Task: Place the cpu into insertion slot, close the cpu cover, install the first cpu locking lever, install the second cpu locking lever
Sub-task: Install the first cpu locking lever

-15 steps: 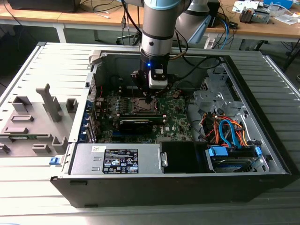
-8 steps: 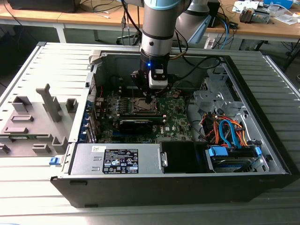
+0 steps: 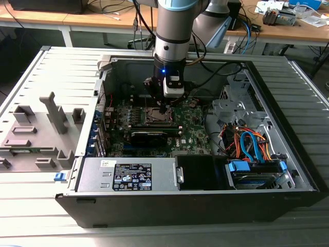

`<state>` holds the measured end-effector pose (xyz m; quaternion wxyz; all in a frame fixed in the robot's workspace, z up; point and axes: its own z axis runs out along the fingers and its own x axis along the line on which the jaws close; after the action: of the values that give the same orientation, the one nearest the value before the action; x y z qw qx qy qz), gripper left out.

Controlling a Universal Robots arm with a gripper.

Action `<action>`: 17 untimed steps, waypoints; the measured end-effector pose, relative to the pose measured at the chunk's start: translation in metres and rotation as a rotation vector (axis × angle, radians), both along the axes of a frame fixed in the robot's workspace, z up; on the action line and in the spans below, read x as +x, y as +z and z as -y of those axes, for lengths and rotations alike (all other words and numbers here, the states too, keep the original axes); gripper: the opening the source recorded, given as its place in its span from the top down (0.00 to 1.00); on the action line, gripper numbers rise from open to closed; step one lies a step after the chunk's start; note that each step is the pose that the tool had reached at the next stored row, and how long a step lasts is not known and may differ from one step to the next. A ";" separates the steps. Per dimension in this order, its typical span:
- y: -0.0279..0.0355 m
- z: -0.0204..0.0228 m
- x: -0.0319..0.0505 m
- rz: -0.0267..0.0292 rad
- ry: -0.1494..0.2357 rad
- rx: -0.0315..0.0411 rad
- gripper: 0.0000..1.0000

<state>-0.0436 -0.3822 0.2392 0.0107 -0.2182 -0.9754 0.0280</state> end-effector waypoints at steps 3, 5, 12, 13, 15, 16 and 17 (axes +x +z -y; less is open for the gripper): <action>0.0000 0.0000 0.0000 0.0000 0.003 0.0000 0.89; 0.0000 0.0000 0.0000 0.0000 0.004 0.0000 0.89; 0.0000 0.0000 0.0000 0.0000 0.010 0.0000 0.89; 0.0000 0.0000 0.0000 0.0000 0.011 -0.0001 0.89; 0.0000 0.0000 0.0000 0.0000 0.013 0.0000 0.89; 0.0000 0.0000 0.0000 0.0000 0.014 0.0000 0.89; 0.0000 0.0000 0.0000 0.0000 0.015 0.0000 0.89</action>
<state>-0.0436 -0.3822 0.2392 0.0105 -0.2111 -0.9770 0.0281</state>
